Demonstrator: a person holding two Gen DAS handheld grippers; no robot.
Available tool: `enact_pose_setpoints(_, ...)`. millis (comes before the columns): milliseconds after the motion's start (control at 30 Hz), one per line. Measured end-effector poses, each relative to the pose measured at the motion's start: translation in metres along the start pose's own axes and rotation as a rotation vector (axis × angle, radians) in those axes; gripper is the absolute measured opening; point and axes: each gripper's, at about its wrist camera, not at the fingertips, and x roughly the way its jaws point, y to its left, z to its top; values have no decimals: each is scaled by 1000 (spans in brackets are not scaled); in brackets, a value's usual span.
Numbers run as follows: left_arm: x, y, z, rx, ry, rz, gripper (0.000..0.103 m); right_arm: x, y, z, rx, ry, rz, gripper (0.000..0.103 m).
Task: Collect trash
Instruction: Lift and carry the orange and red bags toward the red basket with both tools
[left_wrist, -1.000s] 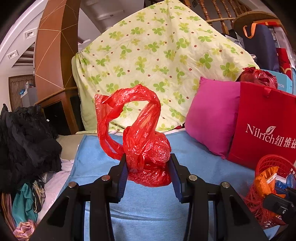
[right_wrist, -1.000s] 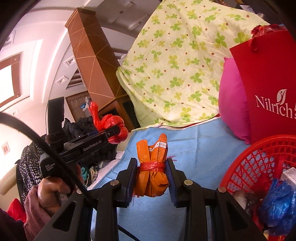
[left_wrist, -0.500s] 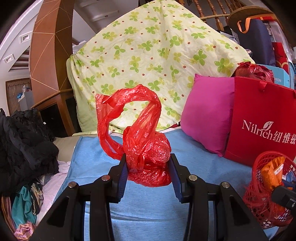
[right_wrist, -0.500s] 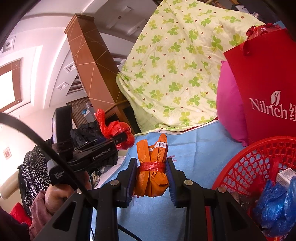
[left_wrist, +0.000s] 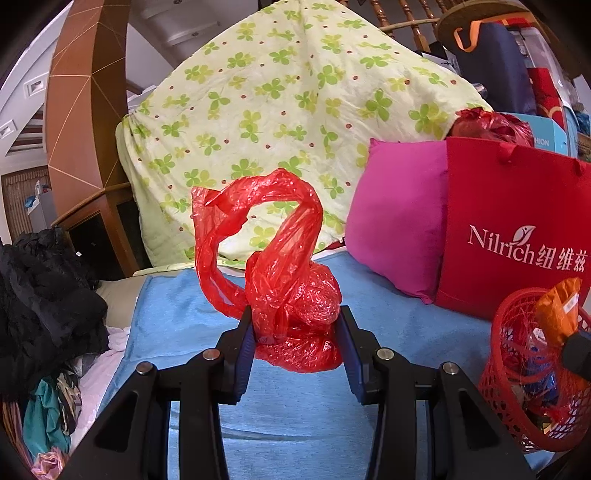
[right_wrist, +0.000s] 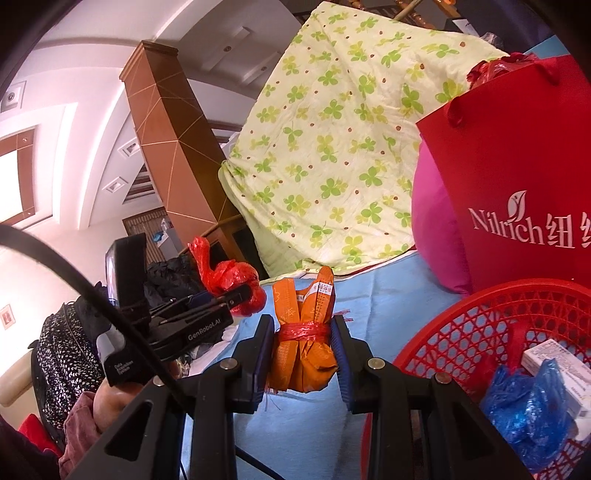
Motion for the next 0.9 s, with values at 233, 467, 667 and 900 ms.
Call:
enact_pose_setpoints(233, 1, -11, -1, 20, 1, -12, 44, -9, -7, 3, 10, -20, -13, 33)
enact_pose_setpoints(467, 2, -15, -2, 30, 4, -28, 44, -12, -12, 6, 15, -36, -22, 33)
enact_pose_setpoints(667, -1, -23, -2, 44, 2, -47, 44, -15, -13, 7, 21, -50, -31, 34)
enact_pose_setpoints(900, -3, -32, -3, 62, 3, -74, 44, -24, -14, 3, 36, -69, -56, 34)
